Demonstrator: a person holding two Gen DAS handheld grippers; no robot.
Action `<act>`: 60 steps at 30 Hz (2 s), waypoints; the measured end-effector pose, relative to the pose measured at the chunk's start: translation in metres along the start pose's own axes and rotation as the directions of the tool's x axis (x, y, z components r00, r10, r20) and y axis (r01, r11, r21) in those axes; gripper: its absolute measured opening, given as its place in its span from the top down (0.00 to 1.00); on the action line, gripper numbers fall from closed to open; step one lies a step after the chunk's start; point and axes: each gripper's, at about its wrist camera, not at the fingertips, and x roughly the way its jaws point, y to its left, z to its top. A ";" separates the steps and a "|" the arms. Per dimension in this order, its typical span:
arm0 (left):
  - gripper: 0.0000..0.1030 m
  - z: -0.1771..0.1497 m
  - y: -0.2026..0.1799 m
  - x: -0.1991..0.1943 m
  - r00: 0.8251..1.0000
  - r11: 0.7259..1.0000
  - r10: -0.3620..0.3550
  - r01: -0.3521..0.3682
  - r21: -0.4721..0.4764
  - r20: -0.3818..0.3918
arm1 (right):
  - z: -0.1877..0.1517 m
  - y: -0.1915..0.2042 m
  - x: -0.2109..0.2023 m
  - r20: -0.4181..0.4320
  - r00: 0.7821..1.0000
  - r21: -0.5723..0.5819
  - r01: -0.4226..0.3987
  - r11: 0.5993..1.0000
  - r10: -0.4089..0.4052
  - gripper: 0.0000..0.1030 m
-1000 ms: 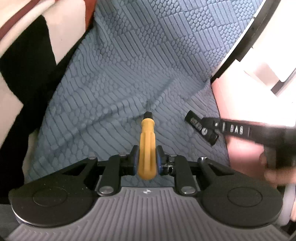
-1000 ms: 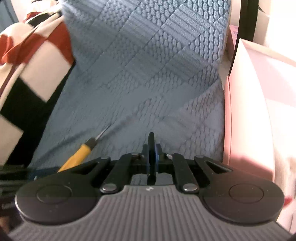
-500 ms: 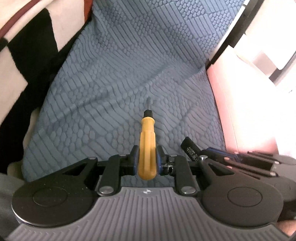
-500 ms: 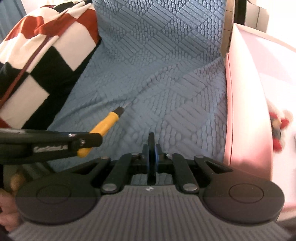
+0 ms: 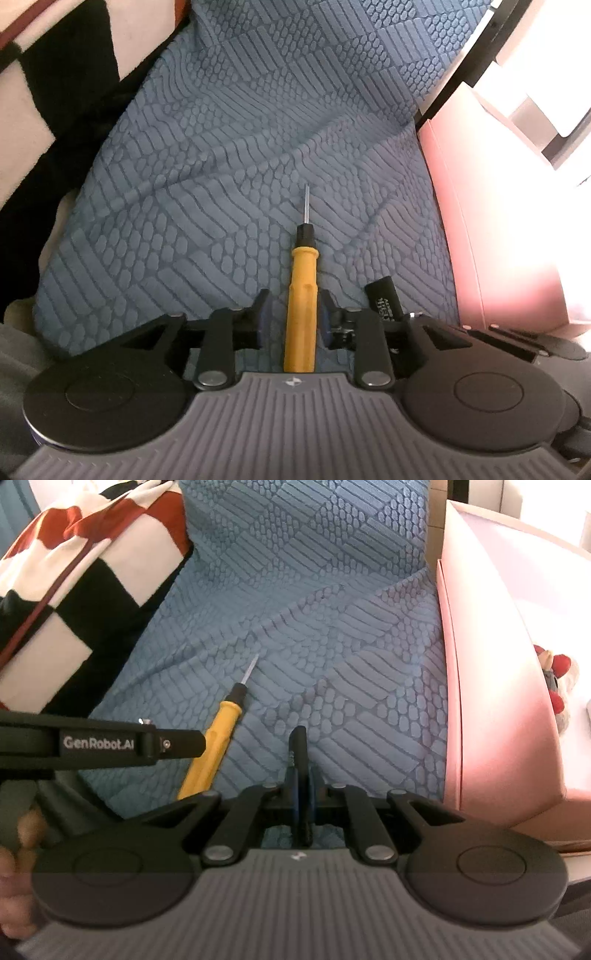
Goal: Organize rigid objects
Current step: 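Lift the USB stick and screwdriver off the chair and carry them toward the box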
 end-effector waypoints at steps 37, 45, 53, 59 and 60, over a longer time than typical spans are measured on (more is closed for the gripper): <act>0.59 0.007 -0.012 0.021 1.000 0.995 0.011 -0.013 0.104 0.026 | 0.002 0.023 0.013 -0.023 1.000 -0.099 -0.012 0.995 0.010 0.74; 0.64 0.006 -0.019 0.030 1.000 0.992 0.006 -0.008 0.128 0.021 | 0.001 0.007 0.010 -0.016 1.000 -0.069 0.012 0.998 -0.013 0.74; 0.76 0.007 -0.024 0.037 0.998 0.986 0.045 -0.053 0.160 0.053 | 0.001 0.006 0.013 -0.021 1.000 -0.068 0.020 0.998 -0.021 0.74; 0.77 0.010 -0.028 0.041 0.996 0.982 0.058 -0.069 0.178 0.069 | 0.002 0.007 0.017 -0.022 1.000 -0.058 0.020 0.998 -0.022 0.74; 0.77 0.010 -0.028 0.042 0.996 0.982 0.058 -0.071 0.178 0.072 | 0.002 0.006 0.018 -0.015 1.000 -0.052 0.018 0.998 -0.019 0.74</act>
